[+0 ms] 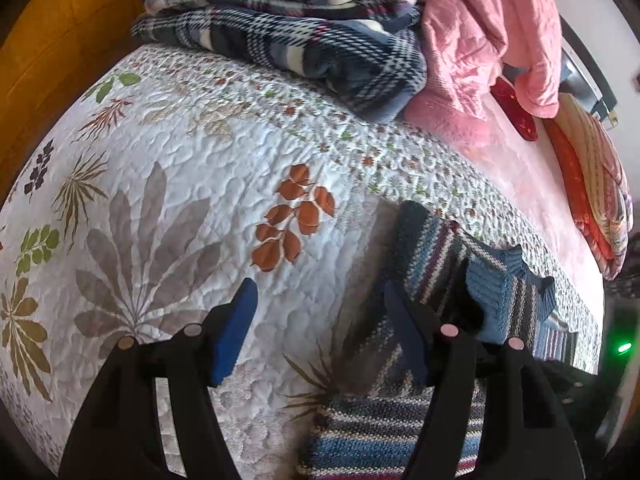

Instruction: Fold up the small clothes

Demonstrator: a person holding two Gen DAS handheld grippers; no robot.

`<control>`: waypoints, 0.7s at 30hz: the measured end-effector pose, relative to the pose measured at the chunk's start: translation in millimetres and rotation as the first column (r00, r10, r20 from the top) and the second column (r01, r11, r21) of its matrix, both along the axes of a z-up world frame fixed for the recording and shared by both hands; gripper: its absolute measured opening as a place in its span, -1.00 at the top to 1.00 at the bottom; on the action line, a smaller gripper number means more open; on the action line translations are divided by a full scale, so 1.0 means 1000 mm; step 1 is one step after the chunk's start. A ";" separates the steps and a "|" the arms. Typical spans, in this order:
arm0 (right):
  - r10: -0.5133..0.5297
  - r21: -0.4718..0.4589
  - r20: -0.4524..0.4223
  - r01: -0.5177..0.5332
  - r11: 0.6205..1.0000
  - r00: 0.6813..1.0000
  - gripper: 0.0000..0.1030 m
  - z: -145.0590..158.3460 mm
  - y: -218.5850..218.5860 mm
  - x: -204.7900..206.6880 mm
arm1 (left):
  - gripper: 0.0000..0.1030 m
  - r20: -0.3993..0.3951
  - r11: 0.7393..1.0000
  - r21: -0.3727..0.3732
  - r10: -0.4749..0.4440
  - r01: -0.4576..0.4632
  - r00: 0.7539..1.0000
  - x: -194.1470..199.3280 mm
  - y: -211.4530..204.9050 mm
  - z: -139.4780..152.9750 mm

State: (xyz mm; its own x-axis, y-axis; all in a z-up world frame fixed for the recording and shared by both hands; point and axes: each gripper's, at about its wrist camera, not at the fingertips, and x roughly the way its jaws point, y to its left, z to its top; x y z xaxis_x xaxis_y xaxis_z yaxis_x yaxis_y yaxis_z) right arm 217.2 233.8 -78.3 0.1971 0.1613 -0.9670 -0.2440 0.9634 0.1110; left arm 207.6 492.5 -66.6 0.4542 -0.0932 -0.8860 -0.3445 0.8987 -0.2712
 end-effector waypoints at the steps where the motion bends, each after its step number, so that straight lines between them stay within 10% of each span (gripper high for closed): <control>1: -0.018 0.034 0.005 0.018 0.999 1.000 0.80 0.007 -0.010 -0.001 | -0.28 0.004 1.000 0.002 -0.012 0.012 1.000 0.001 -0.003 0.001; 12: -0.232 0.200 0.048 0.218 0.955 0.972 0.80 0.064 -0.147 -0.009 | -0.31 0.062 0.972 0.101 -0.217 0.210 0.974 0.003 -0.069 0.013; 21: -0.360 0.216 -0.100 0.373 0.902 0.928 0.59 0.011 -0.252 -0.042 | -0.34 0.033 0.952 0.112 -0.291 0.286 0.956 0.001 -0.106 0.000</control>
State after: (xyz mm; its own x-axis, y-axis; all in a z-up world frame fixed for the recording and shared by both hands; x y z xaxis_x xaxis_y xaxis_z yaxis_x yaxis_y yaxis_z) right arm 175.6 -18.4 -67.5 0.2308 0.3046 -0.9241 0.1349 0.9305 0.3404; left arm 208.6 386.1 -67.0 0.4646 -0.1344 -0.8753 -0.0554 0.9821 -0.1801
